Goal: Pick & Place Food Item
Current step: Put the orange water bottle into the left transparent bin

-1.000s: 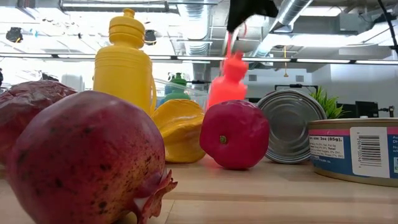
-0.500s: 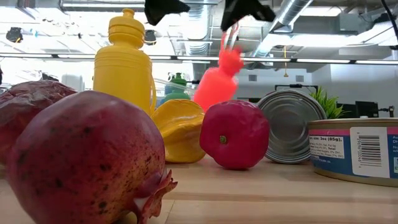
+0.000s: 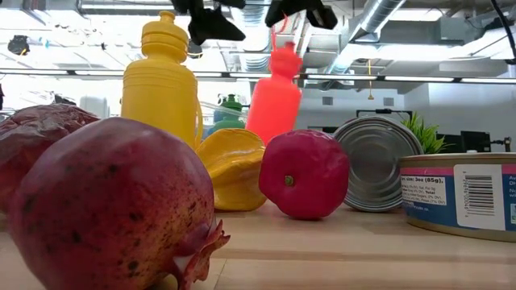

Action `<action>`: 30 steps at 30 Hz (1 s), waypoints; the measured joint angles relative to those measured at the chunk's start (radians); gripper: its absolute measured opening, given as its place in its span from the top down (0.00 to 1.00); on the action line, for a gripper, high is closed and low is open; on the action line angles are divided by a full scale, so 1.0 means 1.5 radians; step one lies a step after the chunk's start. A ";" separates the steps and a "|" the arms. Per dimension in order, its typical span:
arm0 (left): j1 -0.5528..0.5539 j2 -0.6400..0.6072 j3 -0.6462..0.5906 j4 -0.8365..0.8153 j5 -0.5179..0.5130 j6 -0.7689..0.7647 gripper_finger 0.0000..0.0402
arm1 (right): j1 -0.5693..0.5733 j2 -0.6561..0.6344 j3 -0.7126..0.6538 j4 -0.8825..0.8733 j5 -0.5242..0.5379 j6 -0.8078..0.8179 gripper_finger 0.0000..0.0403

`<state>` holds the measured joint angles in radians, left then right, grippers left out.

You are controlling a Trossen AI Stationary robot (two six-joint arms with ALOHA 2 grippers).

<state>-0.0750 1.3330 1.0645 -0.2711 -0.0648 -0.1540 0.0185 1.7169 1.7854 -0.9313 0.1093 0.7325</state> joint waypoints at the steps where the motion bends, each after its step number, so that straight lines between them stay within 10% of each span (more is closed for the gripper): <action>1: 0.000 0.003 0.000 0.004 -0.016 0.015 0.26 | 0.000 -0.003 -0.001 -0.003 -0.003 -0.001 1.00; 30: 0.006 0.103 0.000 0.162 -0.128 0.100 0.26 | -0.004 -0.021 0.000 0.110 -0.051 0.001 1.00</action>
<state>-0.0666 1.4868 1.0645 -0.0279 -0.2566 -0.0038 0.0120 1.6855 1.7847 -0.7663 0.0332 0.7338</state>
